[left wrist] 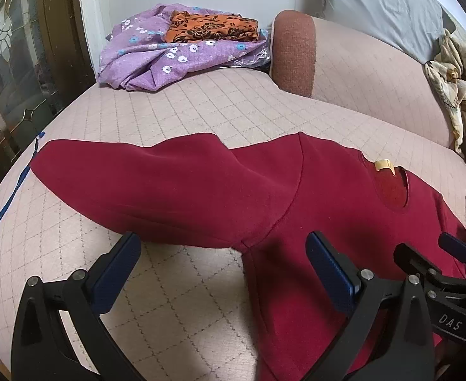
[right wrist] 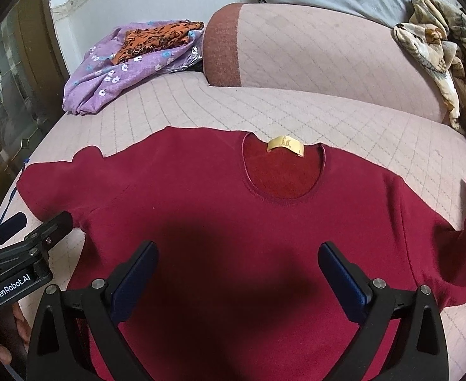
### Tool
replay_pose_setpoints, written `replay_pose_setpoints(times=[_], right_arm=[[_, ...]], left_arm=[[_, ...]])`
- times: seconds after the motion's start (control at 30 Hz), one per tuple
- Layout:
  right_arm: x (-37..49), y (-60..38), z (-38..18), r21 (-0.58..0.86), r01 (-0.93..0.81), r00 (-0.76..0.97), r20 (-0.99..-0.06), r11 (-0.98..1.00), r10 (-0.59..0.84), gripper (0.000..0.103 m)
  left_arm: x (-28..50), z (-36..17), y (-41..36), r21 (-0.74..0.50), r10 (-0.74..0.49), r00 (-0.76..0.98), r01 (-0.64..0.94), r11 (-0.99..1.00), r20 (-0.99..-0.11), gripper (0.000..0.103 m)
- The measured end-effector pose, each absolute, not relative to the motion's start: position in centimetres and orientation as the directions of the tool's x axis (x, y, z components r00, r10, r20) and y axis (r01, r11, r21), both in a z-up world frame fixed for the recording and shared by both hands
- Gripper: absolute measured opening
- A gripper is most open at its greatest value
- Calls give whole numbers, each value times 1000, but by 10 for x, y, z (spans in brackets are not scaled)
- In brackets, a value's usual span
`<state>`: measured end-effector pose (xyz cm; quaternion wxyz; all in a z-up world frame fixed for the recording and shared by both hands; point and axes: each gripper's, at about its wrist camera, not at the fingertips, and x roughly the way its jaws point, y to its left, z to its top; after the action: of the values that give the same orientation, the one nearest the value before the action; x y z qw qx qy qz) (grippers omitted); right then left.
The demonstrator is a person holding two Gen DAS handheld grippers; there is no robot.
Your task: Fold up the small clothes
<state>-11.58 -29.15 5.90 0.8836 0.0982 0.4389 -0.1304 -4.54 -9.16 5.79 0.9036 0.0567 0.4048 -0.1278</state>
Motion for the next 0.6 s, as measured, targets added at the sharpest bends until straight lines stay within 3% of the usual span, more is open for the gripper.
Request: replay_pose_setpoints(times=[0.6], right_arm=[[-119,-307,51,65,373,561,-810,925,-170,101]], left_arm=[[-55,57,-111,-6,-236,626,347,938,-743,103]])
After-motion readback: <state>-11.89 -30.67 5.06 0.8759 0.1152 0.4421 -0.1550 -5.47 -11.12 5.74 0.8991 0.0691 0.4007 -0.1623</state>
